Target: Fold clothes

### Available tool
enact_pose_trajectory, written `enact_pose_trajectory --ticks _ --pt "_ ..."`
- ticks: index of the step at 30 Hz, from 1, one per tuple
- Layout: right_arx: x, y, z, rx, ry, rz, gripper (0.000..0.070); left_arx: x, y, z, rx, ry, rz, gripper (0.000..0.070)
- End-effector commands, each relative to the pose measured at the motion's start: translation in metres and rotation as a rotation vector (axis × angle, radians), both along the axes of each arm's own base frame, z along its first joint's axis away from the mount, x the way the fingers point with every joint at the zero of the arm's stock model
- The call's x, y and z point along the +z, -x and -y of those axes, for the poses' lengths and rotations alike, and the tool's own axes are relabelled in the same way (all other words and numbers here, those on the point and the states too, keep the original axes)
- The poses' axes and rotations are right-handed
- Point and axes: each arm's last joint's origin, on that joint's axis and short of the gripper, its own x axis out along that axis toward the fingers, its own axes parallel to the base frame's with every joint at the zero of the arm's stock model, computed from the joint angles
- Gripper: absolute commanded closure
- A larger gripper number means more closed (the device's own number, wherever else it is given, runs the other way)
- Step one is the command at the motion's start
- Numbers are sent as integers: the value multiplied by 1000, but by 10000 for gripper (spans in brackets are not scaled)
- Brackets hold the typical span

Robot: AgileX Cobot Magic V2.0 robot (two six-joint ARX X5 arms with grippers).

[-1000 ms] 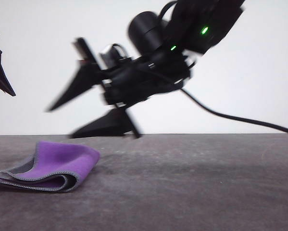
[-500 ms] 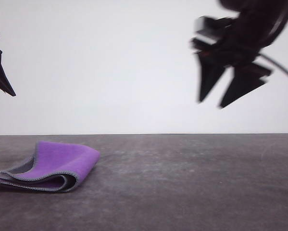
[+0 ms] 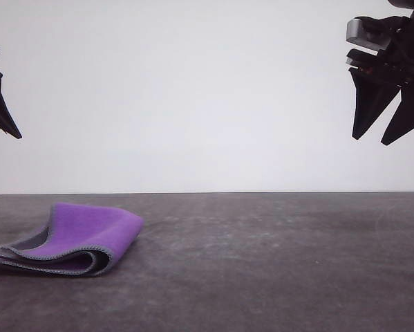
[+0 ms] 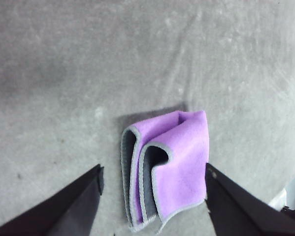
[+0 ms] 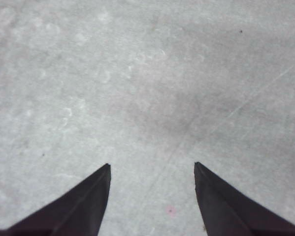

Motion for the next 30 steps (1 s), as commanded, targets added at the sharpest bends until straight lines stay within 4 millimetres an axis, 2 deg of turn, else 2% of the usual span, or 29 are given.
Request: enact_pose_trajectory --ticks 1,2,6,11,17,24,30 --pt "5 -3 1 24 -3 24 542 0 -3 0 -20 -5 13 541" --pt "5 -3 2 30 -5 27 693 0 -3 0 -34 -8 18 693" --pt "5 -3 3 31 -5 29 691 5 -1 3 -47 -13 36 697" --pt "5 -4 3 29 4 37 690 23 6 7 -30 -23 100 696" --pt "6 -4 2 20 2 39 690 39 21 8 83 21 7 696" --pt "8 -7 2 19 -1 81 690 42 23 9 79 20 22 697" --pt "9 -9 2 19 -3 105 690 43 23 4 4 -24 113 697"
